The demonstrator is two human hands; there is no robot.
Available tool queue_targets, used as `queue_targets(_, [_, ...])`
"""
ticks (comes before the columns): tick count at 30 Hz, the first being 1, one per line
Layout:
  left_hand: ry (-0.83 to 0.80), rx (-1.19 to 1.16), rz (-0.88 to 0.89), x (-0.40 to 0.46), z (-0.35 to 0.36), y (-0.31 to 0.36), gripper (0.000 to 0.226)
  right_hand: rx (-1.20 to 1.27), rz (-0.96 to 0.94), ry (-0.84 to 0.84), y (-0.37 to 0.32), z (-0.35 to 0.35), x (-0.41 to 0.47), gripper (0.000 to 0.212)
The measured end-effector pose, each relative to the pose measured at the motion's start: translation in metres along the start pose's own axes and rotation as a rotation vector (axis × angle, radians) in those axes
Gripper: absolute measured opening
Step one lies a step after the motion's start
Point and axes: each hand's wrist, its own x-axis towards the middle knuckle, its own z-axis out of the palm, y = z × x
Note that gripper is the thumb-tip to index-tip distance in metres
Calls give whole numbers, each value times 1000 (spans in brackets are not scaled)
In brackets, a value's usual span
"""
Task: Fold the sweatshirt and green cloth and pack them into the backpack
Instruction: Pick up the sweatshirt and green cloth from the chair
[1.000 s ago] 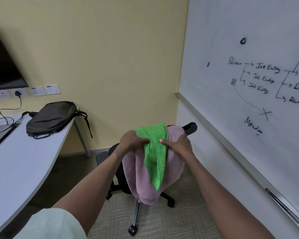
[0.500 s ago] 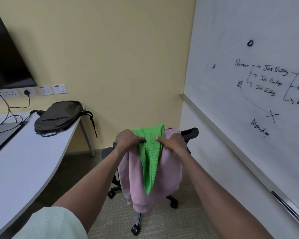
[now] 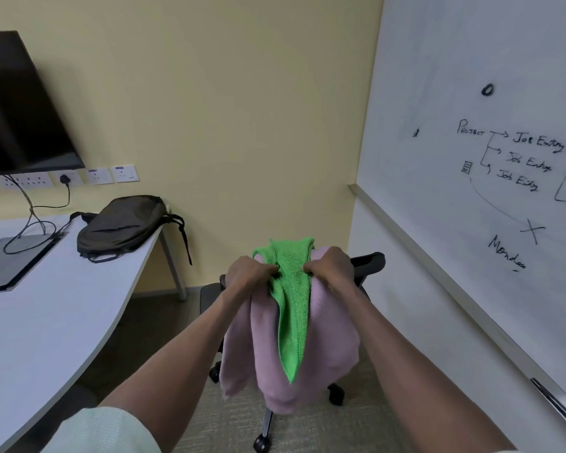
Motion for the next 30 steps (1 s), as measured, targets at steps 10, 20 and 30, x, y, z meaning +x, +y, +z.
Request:
queue_targets(10, [-62,-81,94,-9,-7,13,26,195,134,-60,-17,10,11,141])
queue_targets(20, [-139,-576,-185,-12,-5,-6,52,437,207,-120,-12,14,27,136])
queue_targets(30, [-222,-632,-194,-17,-26,-18,32,813,276,-290,17,43,70,124])
